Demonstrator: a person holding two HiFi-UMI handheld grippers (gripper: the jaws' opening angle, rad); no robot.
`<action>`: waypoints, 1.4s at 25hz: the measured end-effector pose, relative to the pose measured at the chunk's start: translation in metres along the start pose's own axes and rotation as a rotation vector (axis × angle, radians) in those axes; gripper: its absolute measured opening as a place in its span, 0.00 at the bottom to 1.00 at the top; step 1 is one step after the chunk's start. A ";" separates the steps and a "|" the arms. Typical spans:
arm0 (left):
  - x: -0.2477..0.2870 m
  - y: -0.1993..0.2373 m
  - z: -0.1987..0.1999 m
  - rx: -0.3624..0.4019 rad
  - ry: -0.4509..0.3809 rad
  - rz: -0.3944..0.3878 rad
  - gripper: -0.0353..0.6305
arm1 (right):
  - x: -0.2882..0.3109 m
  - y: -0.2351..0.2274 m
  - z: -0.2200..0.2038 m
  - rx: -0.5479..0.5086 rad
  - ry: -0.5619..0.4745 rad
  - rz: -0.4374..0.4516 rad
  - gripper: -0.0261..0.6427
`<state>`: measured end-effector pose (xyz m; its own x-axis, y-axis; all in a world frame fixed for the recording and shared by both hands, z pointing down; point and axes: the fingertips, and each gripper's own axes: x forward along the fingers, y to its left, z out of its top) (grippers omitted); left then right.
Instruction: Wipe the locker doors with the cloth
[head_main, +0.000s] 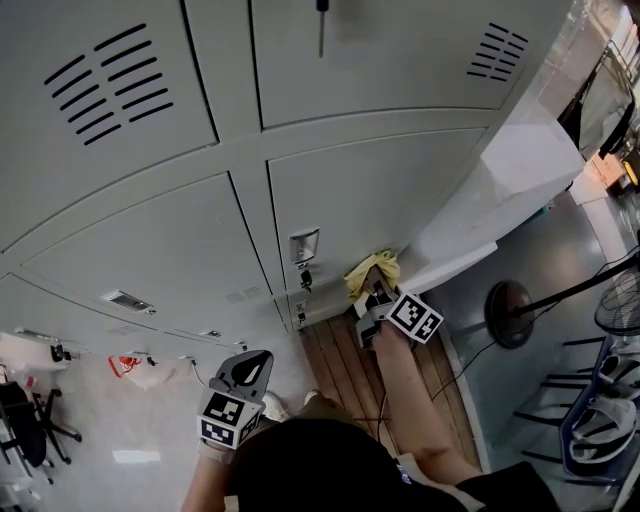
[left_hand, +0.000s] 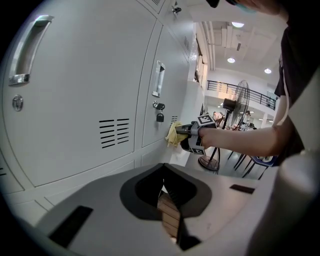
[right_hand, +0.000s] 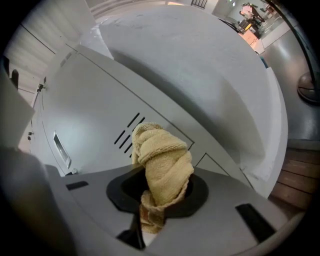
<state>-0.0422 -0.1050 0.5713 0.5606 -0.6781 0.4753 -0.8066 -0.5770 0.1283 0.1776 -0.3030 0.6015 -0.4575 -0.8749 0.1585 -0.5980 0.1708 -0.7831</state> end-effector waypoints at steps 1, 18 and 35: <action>-0.002 0.001 -0.002 -0.001 0.001 0.001 0.07 | 0.002 0.004 -0.008 -0.002 0.015 0.007 0.15; -0.048 0.026 -0.016 -0.042 -0.042 0.068 0.07 | 0.022 0.096 -0.140 -0.081 0.286 0.187 0.15; -0.103 0.053 -0.006 -0.091 -0.182 0.152 0.07 | -0.037 0.237 -0.203 -0.471 0.414 0.479 0.16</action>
<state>-0.1436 -0.0625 0.5342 0.4493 -0.8295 0.3316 -0.8932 -0.4242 0.1491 -0.0804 -0.1379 0.5323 -0.8883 -0.4334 0.1519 -0.4472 0.7413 -0.5005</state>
